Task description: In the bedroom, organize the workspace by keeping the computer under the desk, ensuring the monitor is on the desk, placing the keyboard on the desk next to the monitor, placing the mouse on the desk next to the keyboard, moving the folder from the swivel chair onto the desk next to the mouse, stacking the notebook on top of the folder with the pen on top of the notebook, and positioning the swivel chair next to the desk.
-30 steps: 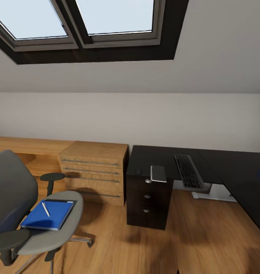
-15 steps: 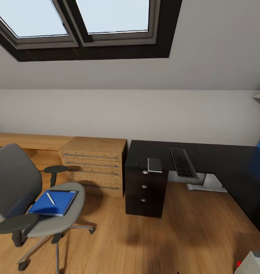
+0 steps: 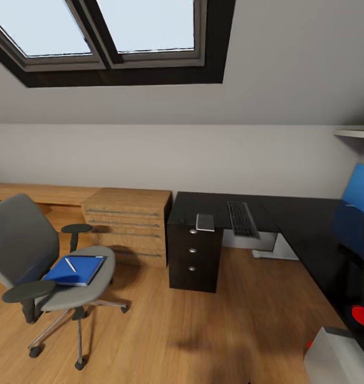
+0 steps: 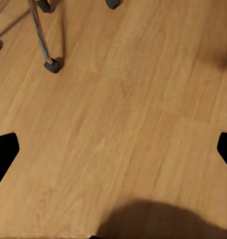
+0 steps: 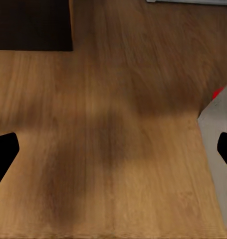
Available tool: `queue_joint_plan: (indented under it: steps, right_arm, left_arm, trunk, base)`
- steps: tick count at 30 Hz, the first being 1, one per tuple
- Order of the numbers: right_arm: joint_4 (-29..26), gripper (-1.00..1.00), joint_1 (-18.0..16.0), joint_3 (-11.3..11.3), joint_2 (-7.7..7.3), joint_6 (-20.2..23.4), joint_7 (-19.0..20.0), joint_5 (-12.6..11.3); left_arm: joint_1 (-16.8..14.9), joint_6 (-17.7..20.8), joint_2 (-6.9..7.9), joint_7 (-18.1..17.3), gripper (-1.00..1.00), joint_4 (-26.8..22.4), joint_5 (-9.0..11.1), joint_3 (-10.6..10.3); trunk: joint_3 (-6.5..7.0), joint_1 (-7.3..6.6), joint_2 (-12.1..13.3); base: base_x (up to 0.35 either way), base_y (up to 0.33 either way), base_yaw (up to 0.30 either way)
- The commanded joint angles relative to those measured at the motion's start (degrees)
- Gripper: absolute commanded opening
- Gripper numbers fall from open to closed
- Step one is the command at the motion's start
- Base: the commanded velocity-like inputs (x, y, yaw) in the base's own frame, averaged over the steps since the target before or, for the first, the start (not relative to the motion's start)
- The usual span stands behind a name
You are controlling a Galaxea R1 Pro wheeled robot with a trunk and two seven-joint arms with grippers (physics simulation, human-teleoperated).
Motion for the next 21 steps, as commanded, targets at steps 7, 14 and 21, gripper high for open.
queue_joint_plan:
  steps: [7,14,21]
  right_arm:
    - [0.07,1.0,-0.06,0.48,-0.01,-0.29,-0.36,-0.64]
    - [0.14,1.0,-0.06,0.59,0.1,-0.25,-0.34,-0.6]
    - [0.14,1.0,-0.06,0.61,0.12,-0.26,-0.33,-0.6]
  left_arm:
    - [-0.09,-0.31,0.05,0.33,1.0,0.04,0.67,-0.48]
    - [-0.07,-0.36,0.05,0.4,1.0,0.03,0.61,-0.44]
    - [-0.09,-1.43,0.03,0.41,1.0,-0.02,0.64,-0.46]
  trunk:
    - [0.28,-0.03,-0.04]
    - [0.65,-0.03,-0.04]
    - [1.56,-0.69,1.16]
  base:
    - [-0.329,-0.022,-0.191]
    - [-0.319,-0.002,-0.221]
    - [-0.077,0.0,-0.229]
